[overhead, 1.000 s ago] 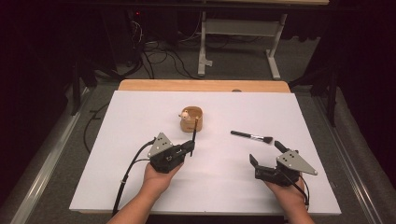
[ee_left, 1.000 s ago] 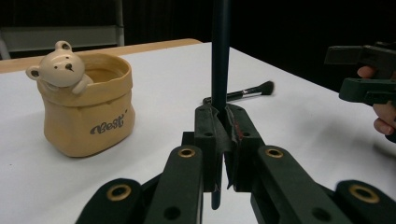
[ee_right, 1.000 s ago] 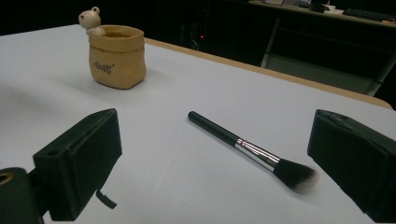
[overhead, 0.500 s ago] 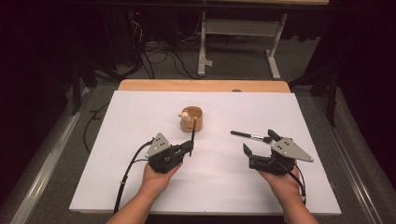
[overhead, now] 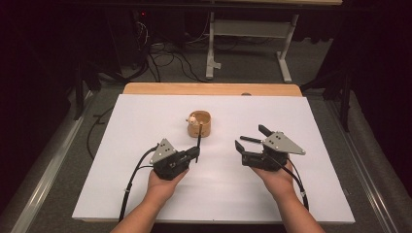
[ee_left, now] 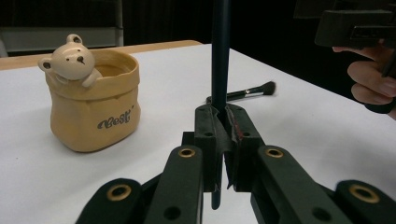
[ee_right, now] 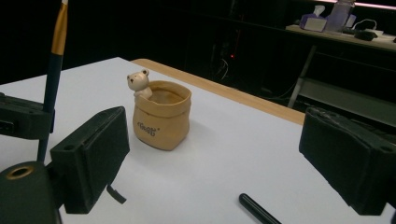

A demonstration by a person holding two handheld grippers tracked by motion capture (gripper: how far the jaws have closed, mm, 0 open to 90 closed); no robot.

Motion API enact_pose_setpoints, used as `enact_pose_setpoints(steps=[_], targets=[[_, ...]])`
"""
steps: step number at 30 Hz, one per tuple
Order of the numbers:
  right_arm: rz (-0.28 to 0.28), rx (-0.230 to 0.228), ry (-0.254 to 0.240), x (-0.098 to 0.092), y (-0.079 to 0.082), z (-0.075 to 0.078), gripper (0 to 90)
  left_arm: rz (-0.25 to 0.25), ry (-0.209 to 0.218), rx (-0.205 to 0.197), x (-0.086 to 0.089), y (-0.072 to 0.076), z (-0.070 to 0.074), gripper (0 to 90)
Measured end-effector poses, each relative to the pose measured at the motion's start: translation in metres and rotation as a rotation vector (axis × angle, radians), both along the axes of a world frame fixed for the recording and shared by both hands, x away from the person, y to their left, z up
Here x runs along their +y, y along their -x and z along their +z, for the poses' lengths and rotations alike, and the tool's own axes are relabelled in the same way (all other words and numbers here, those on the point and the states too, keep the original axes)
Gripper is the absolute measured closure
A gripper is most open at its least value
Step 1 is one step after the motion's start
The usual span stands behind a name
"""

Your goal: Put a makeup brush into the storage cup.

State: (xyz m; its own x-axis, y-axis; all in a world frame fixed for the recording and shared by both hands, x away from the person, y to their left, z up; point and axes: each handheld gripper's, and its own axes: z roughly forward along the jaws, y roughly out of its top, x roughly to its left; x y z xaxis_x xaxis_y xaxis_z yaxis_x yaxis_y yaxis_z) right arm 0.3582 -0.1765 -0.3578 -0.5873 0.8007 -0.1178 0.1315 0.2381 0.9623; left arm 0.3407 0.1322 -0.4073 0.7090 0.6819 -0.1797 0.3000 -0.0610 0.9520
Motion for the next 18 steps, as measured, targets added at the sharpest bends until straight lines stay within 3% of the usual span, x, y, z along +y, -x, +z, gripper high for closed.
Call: enact_pose_setpoints(steps=[9,18], targets=[[0.024,0.017,-0.019,0.002,0.005,-0.011,11.1,-0.027,0.003,0.003,-0.008,0.004,-0.004,84.3],[0.055,0.023,-0.036,0.001,0.013,-0.012,13.7,-0.037,0.008,0.001,-0.014,0.009,-0.008,84.3]])
